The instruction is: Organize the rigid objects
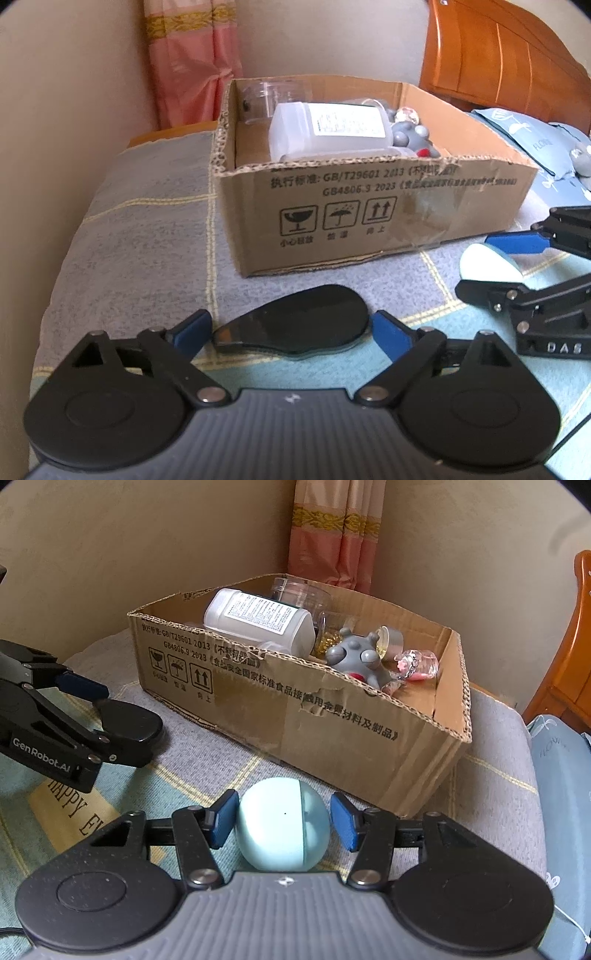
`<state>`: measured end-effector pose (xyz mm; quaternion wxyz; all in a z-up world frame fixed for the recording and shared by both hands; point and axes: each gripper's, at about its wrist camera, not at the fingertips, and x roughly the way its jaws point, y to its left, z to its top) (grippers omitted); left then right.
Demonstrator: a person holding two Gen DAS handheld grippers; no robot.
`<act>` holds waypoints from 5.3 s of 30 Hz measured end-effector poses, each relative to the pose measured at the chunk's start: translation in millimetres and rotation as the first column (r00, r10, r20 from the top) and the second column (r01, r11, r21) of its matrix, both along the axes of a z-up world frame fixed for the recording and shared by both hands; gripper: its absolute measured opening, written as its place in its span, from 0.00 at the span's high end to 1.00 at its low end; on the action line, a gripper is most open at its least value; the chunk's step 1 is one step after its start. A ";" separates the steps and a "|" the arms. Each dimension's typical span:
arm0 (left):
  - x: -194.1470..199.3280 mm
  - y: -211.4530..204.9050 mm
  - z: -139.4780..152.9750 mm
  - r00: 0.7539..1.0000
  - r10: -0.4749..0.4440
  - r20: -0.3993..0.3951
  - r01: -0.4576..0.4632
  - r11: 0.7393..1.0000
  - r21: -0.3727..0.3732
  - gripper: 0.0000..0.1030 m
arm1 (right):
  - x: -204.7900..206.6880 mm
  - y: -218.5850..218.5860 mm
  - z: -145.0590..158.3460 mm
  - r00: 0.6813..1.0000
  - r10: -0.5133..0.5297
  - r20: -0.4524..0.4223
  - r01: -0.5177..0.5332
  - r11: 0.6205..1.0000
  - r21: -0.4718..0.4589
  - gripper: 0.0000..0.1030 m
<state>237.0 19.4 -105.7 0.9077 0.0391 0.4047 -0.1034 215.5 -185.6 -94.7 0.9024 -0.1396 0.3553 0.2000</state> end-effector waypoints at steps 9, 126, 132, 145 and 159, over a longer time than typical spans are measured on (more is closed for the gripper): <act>7.5 -3.5 1.1 0.998 0.070 -0.010 -0.070 0.997 -0.021 0.11 | -3.2 0.0 1.1 1.000 0.024 0.003 -0.024 0.999 -0.021 0.43; -91.4 -30.2 131.4 0.967 0.191 0.166 -0.193 0.981 -0.001 0.01 | -84.6 -22.8 115.7 0.873 -0.487 -0.006 0.483 0.864 0.143 0.00; -96.7 -33.6 135.8 0.964 0.203 0.174 -0.210 0.978 0.019 0.01 | -88.6 -19.7 120.7 0.870 -0.493 0.017 0.487 0.863 0.138 0.00; -96.2 -33.0 139.3 0.958 0.220 0.186 -0.228 0.973 0.027 0.01 | -87.8 -20.4 123.8 0.870 -0.493 0.021 0.485 0.861 0.153 0.00; -95.7 -32.5 140.0 0.956 0.225 0.189 -0.234 0.972 0.027 0.01 | -87.7 -20.9 125.1 0.870 -0.493 0.023 0.484 0.861 0.158 0.00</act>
